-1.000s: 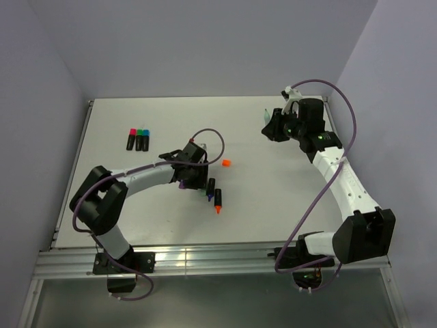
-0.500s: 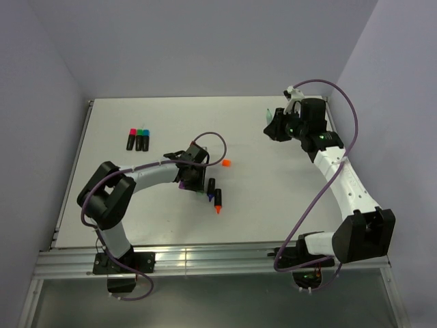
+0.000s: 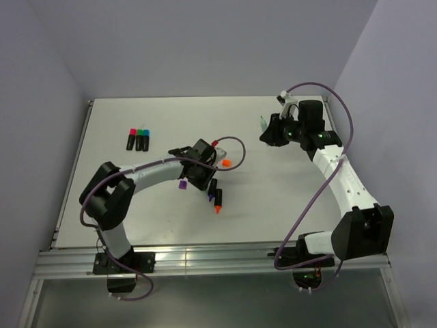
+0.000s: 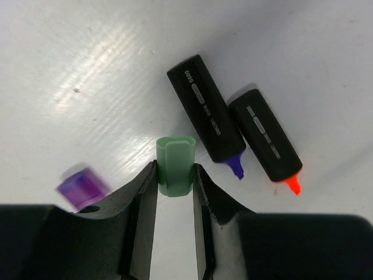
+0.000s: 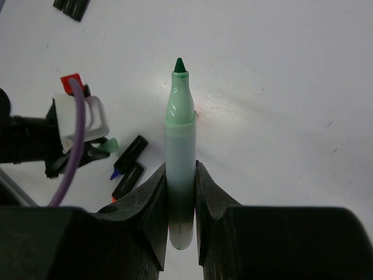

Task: Insert the pens into the pen caps
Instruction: Insert the pen cap onto the pen.

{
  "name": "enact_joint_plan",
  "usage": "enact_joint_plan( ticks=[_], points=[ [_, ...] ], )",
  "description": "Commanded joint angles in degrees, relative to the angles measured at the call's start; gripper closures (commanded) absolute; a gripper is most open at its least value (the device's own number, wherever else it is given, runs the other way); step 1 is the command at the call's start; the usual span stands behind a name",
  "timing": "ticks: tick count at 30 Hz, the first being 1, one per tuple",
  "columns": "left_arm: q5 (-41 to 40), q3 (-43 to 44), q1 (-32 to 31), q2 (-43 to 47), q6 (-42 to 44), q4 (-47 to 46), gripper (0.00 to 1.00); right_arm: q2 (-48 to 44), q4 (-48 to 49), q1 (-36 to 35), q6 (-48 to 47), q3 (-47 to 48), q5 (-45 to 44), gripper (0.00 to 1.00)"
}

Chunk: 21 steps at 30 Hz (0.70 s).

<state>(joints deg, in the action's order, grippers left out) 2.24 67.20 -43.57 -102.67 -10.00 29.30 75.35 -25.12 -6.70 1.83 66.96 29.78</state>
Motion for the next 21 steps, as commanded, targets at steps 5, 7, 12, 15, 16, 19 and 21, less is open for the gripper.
enact_joint_plan(
  ticks=[5, 7, 12, 15, 16, 19, 21],
  points=[
    [-7.33, -0.12, -0.37, 19.84, 37.15, -6.59, 1.0, -3.19, -4.14, 0.63, -6.39, 2.65, 15.03, 1.0],
    [-8.92, -6.68, -0.37, 28.26, 55.31, -11.95, 1.0, -3.02, -5.28, 0.55, -6.66, 3.0, 21.7, 1.0],
    [5.5, -28.85, 2.17, 48.5, 94.14, -37.88, 1.0, -3.97, -6.43, -4.26, -6.66, 0.73, 29.72, 1.0],
    [14.43, -33.8, 7.09, 55.82, 112.18, -33.38, 1.0, -4.6, -6.43, -9.28, -7.19, -2.0, 30.07, 1.0],
    [16.63, -32.84, 7.97, 57.05, 117.18, -31.17, 1.0, -4.77, -6.43, -12.34, -7.36, -2.62, 30.94, 1.0],
    [18.14, -30.47, 8.06, 57.23, 126.67, -26.49, 1.0, -4.77, -6.6, -16.32, -7.8, -3.5, 31.48, 1.0],
    [18.5, -29.85, 8.06, 57.23, 131.27, -25.61, 1.0, -4.69, -6.69, -19.75, -7.89, -3.68, 31.39, 1.0]
  ],
)
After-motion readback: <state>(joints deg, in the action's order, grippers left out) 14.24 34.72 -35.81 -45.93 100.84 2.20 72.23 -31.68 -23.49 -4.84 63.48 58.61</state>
